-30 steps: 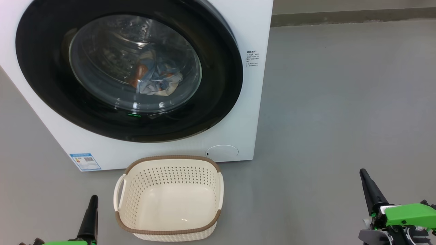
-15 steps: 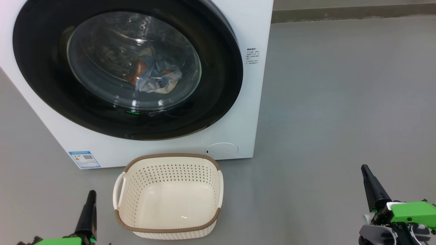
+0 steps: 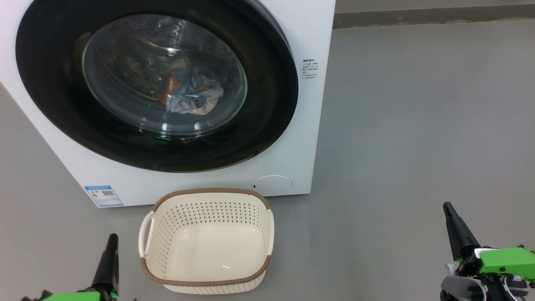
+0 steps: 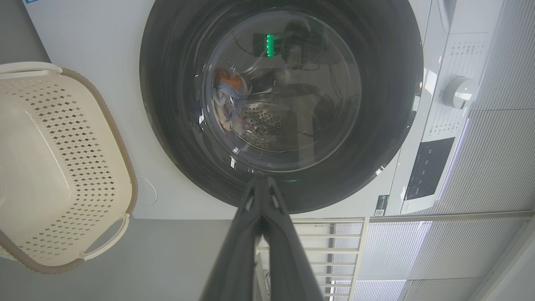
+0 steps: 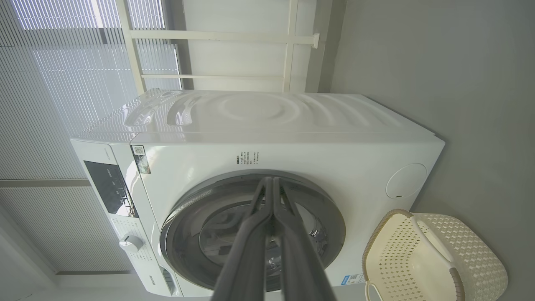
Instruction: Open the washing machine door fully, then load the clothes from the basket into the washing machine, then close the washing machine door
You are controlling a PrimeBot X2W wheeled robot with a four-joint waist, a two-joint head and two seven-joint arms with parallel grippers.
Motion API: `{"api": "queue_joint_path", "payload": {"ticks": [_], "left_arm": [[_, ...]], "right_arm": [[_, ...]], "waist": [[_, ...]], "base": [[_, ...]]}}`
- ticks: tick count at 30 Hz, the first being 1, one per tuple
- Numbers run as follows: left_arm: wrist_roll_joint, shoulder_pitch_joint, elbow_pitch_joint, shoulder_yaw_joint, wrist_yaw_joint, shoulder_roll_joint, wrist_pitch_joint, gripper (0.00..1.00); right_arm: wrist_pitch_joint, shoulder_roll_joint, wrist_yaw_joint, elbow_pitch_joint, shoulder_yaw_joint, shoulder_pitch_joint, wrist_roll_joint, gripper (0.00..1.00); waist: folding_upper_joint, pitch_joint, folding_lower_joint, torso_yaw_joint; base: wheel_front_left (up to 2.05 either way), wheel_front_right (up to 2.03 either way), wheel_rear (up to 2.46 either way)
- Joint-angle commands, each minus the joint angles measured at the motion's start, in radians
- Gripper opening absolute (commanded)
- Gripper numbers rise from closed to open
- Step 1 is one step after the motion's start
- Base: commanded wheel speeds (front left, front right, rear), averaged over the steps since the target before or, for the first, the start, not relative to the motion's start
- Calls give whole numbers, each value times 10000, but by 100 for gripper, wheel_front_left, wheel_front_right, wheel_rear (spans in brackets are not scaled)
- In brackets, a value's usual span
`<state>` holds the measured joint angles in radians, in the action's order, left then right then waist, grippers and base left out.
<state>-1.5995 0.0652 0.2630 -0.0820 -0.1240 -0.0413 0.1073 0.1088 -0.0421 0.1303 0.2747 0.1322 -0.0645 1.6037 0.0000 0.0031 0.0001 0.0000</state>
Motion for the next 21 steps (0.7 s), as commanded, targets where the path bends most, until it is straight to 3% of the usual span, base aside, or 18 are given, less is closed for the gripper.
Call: {"api": "queue_joint_path", "payload": {"ticks": [1, 21], "left_arm": [[-85, 430, -175, -326, -67, -89, 66, 0], [-87, 429, -176, -323, -67, -89, 63, 0]], "right_arm": [[48, -81, 4, -299, -180, -435, 45, 0], [46, -81, 4, -299, -181, -435, 47, 0]], "waist": [[0, 0, -1, 0], [0, 0, -1, 0]], "base": [[0, 0, 0], [0, 0, 0]]}}
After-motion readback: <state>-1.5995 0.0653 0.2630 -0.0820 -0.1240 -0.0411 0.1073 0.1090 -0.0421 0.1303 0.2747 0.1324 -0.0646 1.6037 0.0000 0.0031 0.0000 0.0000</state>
